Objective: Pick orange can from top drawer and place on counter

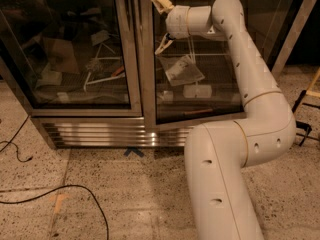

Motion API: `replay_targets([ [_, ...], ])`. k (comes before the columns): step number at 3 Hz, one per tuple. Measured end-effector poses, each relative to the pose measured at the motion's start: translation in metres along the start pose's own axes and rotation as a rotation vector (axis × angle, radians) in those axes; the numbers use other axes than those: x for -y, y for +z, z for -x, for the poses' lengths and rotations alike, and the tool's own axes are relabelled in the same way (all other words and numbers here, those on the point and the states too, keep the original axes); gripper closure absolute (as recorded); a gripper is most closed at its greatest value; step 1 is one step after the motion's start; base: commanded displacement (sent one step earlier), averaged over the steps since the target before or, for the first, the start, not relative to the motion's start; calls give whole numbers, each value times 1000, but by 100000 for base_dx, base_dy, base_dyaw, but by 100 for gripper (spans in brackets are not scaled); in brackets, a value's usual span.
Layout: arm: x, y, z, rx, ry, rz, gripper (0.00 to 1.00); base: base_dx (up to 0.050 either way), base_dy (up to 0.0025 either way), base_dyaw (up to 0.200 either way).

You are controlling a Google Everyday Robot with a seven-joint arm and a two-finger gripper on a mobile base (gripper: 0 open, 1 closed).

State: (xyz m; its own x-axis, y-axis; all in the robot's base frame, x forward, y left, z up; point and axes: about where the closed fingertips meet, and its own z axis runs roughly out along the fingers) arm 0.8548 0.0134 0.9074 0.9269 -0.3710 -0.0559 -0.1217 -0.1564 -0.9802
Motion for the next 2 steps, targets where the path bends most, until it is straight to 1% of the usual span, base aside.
replay_targets([
  [1, -6, 4, 5, 17, 139, 21, 0, 0, 0, 0],
  [2, -7, 5, 7, 32, 184, 24, 0, 0, 0, 0],
])
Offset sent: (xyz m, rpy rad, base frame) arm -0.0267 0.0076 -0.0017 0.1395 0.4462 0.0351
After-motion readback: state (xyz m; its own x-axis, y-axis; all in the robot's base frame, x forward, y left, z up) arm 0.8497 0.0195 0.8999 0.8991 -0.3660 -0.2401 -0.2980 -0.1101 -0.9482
